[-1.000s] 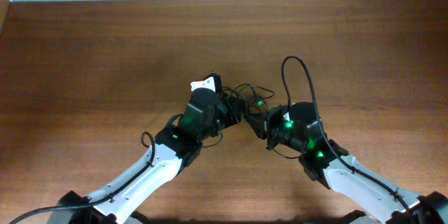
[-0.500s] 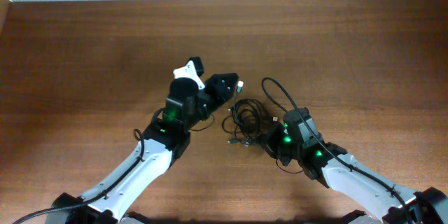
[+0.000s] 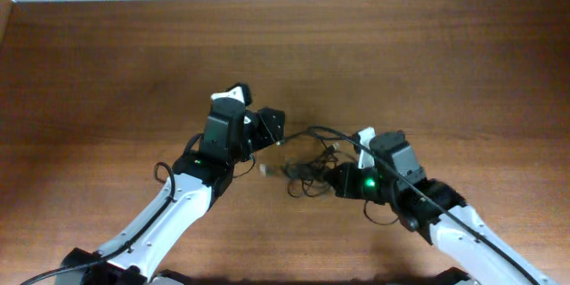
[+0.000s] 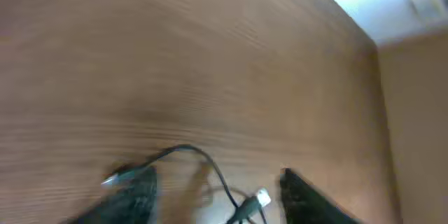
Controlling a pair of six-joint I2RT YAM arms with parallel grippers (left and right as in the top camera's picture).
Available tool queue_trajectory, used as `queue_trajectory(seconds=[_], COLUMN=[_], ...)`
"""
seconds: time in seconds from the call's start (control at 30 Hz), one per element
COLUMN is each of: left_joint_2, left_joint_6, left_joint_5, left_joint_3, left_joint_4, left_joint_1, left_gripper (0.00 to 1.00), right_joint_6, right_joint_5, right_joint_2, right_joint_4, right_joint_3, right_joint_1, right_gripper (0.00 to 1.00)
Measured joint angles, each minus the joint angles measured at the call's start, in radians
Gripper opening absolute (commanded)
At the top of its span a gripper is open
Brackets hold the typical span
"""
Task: Untangle cables
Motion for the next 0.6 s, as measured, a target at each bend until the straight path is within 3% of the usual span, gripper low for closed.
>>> queue_trajectory(seconds=[0.07,0.13,0.27,0.3,0.33,0.47,0.6], left_joint_2=[0.0,0.0,-0.022,-0.041,-0.069,-0.182,-0.238], left_joint_6=[0.122,0.259,0.359,0.365,0.363,0.233,-0.174], left_joint_5=[0.072,0.195,0.313,0.33,0.343,0.363,0.416], left_joint_3=[0.0,0.0,0.0,0.0,0.0,0.002,0.008], left_joint_4=[0.023,0.043,0.043,0.039,0.02,-0.09,-0.342], left_joint_1=[0.0,0.0,0.018,0.035,0.064,0.204,0.302], left_gripper=[0.8,0.81,0.81,0.95,0.98,0.99,0.99], right_joint_6=[-0.068,-0.154,-0.202,-0.208,-0.214,-0.215,-0.196], right_joint_5=[0.017,0.042,0.102,0.108,0.135,0.211,0.267], right_joint_2=[-0.01,-0.012,-0.013,-0.013,-0.013,-0.013,-0.013], right_joint_4=[-0.081,-0.158,-0.185,-0.184,-0.185,-0.192,-0.195], right_joint_3=[0.068,0.148,0.209,0.214,0.227,0.234,0.235], right_joint_1=[0.0,0.0,0.0,0.0,0.0,0.0,0.0], right_gripper=[0.04,0.04,0.04,0.04,0.04,0.04,0.04])
